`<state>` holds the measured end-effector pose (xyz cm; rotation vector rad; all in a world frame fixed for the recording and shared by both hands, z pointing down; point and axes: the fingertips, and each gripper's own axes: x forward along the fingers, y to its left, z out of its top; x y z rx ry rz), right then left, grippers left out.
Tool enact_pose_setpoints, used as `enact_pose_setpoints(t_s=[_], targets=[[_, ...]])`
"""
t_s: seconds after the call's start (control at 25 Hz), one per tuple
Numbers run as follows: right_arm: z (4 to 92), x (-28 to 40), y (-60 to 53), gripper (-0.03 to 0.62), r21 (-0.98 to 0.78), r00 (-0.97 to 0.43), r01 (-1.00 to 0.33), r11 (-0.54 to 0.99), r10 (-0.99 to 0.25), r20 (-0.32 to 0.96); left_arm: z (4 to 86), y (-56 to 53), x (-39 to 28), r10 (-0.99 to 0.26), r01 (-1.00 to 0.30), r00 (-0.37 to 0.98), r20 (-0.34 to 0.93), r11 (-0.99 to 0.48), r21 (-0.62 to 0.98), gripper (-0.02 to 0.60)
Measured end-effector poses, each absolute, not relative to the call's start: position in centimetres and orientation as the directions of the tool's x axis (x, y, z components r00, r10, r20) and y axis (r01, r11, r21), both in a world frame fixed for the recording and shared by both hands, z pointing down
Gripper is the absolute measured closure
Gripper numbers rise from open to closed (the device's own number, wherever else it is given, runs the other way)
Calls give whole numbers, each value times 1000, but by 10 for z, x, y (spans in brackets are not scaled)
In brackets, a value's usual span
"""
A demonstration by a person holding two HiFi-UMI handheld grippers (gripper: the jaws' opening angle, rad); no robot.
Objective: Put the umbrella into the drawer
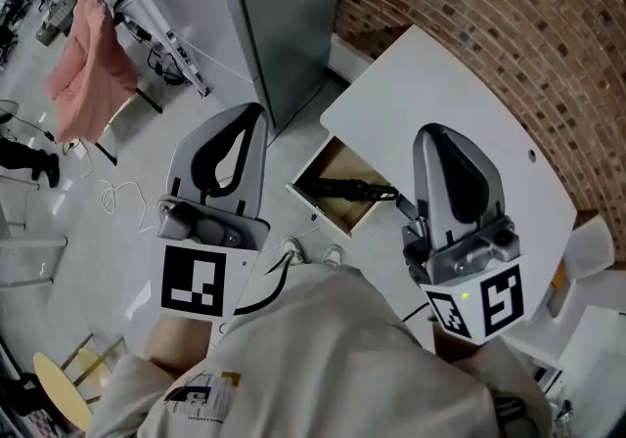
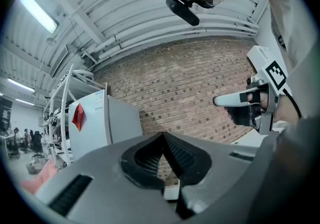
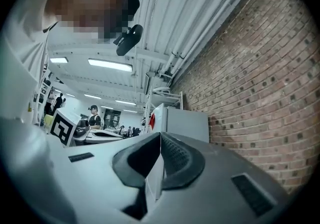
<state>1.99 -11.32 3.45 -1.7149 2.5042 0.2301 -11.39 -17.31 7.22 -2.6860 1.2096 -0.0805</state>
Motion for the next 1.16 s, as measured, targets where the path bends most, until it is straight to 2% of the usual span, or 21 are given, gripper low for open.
enact_pose_setpoints(t_s=[0.36, 0.92, 1.16], targets=[[67, 16, -115, 586, 63, -378, -925, 374, -923, -74, 103, -165, -110, -758, -744, 652, 35, -648, -163, 574], [68, 16, -111, 586, 21, -379, -925, 379, -922, -79, 109, -158, -102, -740, -726, 669, 71, -671, -152, 574], [69, 12, -108, 586, 78, -374, -926, 369, -925, -66, 109, -155, -101, -736, -721, 673, 73, -675, -159, 572]])
